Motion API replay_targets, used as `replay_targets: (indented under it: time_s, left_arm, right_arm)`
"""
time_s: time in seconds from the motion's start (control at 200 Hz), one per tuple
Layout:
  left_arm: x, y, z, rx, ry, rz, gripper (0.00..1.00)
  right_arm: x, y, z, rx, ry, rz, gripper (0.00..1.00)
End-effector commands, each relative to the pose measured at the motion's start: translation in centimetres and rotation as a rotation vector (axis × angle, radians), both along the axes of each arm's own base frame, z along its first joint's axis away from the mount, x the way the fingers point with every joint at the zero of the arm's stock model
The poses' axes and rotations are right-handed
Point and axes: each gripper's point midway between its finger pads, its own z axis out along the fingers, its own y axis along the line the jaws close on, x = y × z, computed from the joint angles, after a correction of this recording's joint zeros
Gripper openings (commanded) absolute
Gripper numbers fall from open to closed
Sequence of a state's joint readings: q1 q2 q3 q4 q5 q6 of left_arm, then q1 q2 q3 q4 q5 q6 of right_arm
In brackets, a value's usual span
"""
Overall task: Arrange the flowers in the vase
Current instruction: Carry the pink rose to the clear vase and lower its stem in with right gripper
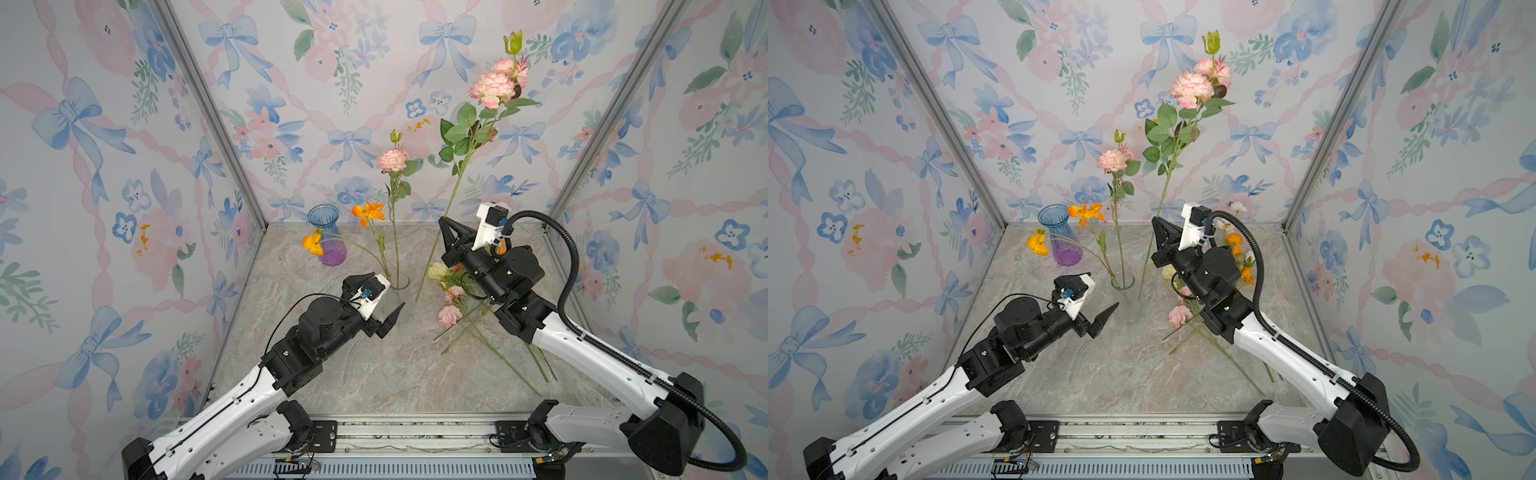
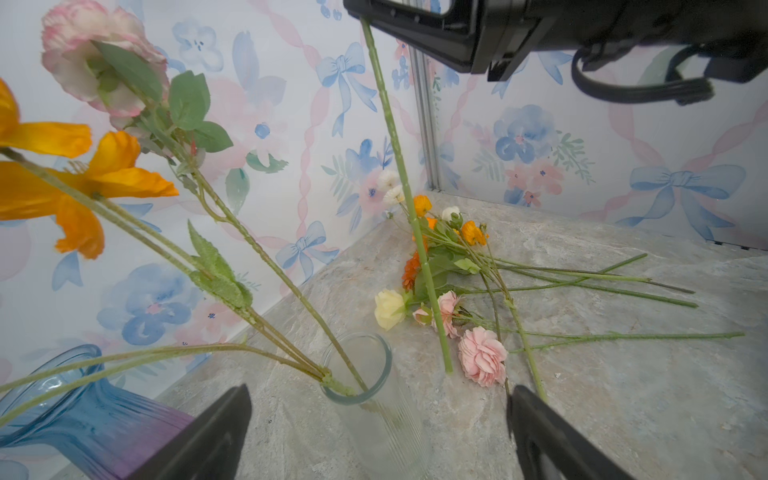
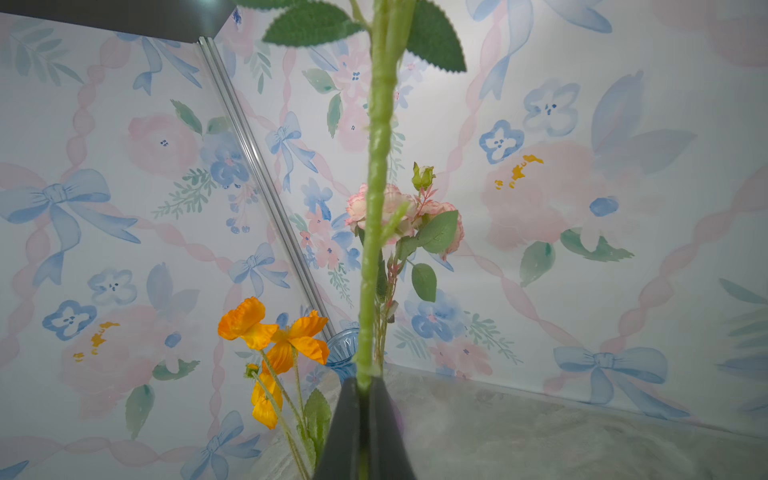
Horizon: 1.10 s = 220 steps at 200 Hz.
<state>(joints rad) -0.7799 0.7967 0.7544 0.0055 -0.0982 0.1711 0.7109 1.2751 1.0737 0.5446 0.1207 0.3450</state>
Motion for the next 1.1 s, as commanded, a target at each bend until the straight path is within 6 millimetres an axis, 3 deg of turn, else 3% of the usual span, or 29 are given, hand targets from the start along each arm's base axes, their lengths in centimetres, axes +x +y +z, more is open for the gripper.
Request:
replay_targets:
  time_s: [0.0, 0.22, 0.575, 0.795, 1.095]
  left_arm:
    - [0.5, 1.2, 1.2, -0.059, -0.025, 0.048, 0.98]
    - [0.6, 1.2, 0.8, -0.052, -0.019, 0.048, 0.98]
    - [0.5, 1.3, 1.1, -0.061, -0.025, 0.041, 0.98]
    - [0.5, 1.1, 1.0, -0.059, -0.021, 0.034, 0.98]
    - [0.6, 1.1, 0.9, -0.056, -0.019, 0.033, 0.98]
  right_arm:
    - [-0.7, -0.7, 5.3, 0.158, -0.129, -0.019, 0.0]
    - [0.3, -0.1, 4.4, 0.21, -0.158, -0.058, 0.0]
    - [1.2, 2.4, 2.7, 0.101, -0.19, -0.115, 0.0]
    - [1.3, 4.0, 0.8, 0.045, -0.197, -0.136, 0.0]
    - [1.8, 4.5, -2.8, 0.033, -0.134, -0.141, 0.0]
